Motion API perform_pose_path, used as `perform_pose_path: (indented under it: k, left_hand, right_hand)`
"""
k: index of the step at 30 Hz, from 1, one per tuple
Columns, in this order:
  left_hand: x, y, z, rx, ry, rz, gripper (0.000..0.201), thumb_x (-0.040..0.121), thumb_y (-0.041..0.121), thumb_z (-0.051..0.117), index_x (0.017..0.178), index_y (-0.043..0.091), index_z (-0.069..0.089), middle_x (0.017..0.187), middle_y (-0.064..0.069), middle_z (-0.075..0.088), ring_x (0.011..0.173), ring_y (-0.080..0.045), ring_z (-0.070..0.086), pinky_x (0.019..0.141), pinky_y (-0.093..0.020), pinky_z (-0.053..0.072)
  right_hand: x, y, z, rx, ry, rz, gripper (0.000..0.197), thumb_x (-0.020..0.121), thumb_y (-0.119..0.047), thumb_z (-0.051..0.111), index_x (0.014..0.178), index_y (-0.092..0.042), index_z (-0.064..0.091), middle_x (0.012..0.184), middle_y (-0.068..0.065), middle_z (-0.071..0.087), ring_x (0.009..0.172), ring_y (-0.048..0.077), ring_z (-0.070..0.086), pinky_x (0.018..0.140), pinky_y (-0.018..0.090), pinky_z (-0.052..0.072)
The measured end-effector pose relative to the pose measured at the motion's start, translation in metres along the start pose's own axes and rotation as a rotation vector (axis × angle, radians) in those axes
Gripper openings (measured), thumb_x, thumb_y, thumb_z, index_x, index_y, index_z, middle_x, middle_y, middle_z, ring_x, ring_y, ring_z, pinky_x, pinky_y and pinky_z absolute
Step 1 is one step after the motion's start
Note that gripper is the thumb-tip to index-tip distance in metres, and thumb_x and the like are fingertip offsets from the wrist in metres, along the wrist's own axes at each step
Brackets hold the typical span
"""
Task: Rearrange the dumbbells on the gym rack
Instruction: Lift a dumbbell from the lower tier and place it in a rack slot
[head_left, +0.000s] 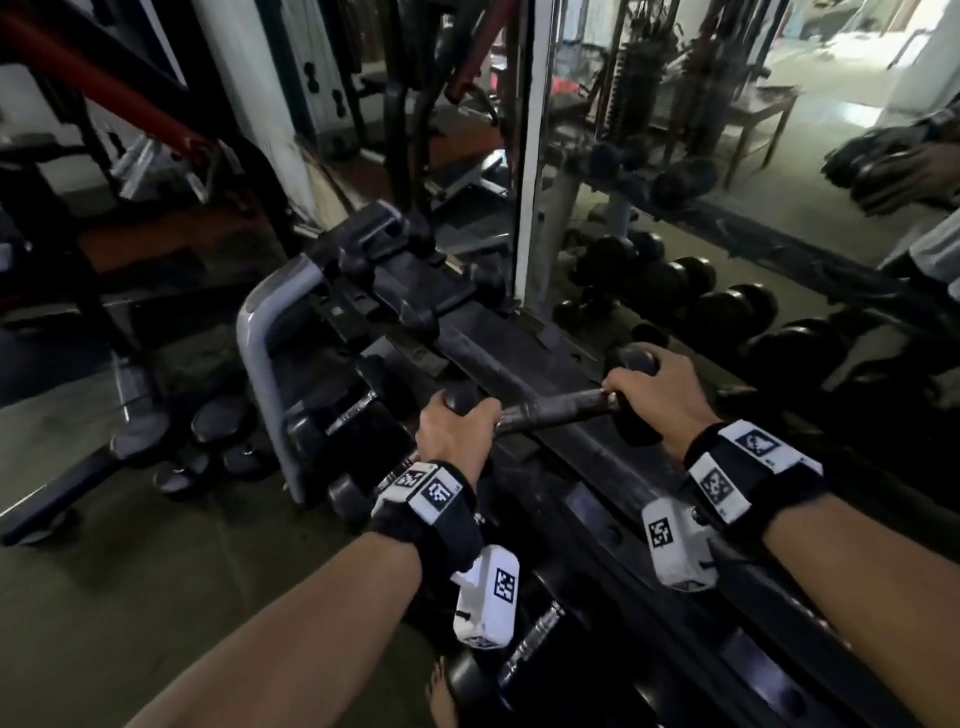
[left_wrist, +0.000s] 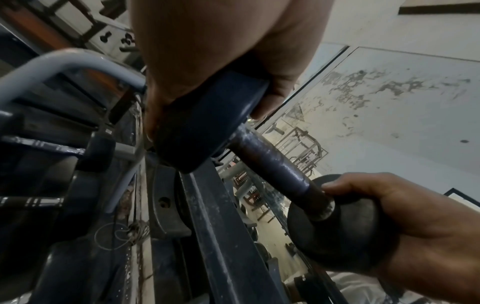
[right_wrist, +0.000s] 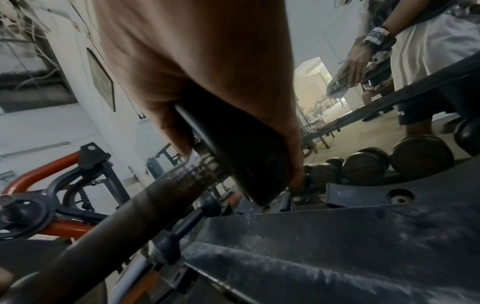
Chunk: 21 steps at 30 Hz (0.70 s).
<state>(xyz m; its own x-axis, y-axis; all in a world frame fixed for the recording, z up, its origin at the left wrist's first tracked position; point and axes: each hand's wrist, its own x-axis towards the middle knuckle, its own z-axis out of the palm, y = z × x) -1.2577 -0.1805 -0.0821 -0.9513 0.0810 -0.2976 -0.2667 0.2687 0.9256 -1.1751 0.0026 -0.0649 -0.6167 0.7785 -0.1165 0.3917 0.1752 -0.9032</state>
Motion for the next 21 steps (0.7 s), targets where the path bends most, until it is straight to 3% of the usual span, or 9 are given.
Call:
perform_pose_path:
  k: [3,7,11,15,21]
  left_hand:
    - [0.041,-0.001,0.019,0.018,-0.007,-0.045,0.04,0.069,0.033,0.07,0.107,0.018,0.069,0.101,-0.005,0.071,0.098,-0.028,0.063,0.091,-0.035,0.051]
    - [0.084,-0.008,0.043,0.013,0.003,-0.11,0.044,0.071,0.034,0.069,0.112,0.017,0.066,0.105,-0.005,0.069,0.095,-0.027,0.062,0.083,-0.031,0.047]
    - [0.109,-0.022,0.067,-0.029,0.03,-0.188,0.076,0.059,0.042,0.063,0.127,0.009,0.061,0.122,-0.015,0.063,0.104,-0.032,0.062,0.09,-0.034,0.049]
    - [0.124,-0.04,0.083,-0.031,0.054,-0.329,0.066,0.076,0.03,0.074,0.135,0.008,0.053,0.132,-0.015,0.055,0.113,-0.034,0.057,0.098,-0.038,0.047]
    - [0.133,-0.05,0.096,-0.08,0.113,-0.392,0.067,0.069,0.036,0.072,0.126,0.007,0.053,0.126,-0.014,0.055,0.107,-0.033,0.059,0.097,-0.043,0.049]
  right_hand:
    - [0.043,0.0,0.019,-0.06,0.001,0.017,0.013,0.065,-0.022,0.072,0.076,-0.028,0.067,0.076,-0.003,0.066,0.085,0.028,0.067,0.075,0.041,0.057]
    - [0.095,-0.005,0.041,-0.182,-0.065,-0.017,0.023,0.08,-0.014,0.073,0.084,-0.033,0.061,0.089,-0.003,0.066,0.097,0.026,0.064,0.089,0.041,0.054]
    - [0.143,0.003,0.062,-0.327,-0.131,-0.073,0.026,0.08,-0.017,0.075,0.103,-0.026,0.067,0.098,0.004,0.069,0.099,0.024,0.065,0.089,0.033,0.049]
    - [0.174,0.017,0.079,-0.45,-0.191,-0.077,0.036,0.084,-0.019,0.074,0.119,-0.02,0.067,0.102,0.002,0.065,0.099,0.021,0.062,0.085,0.027,0.044]
    - [0.198,0.018,0.085,-0.537,-0.249,-0.087,0.036,0.086,-0.025,0.071,0.121,-0.025,0.065,0.1,0.001,0.063,0.094,0.019,0.058,0.084,0.026,0.043]
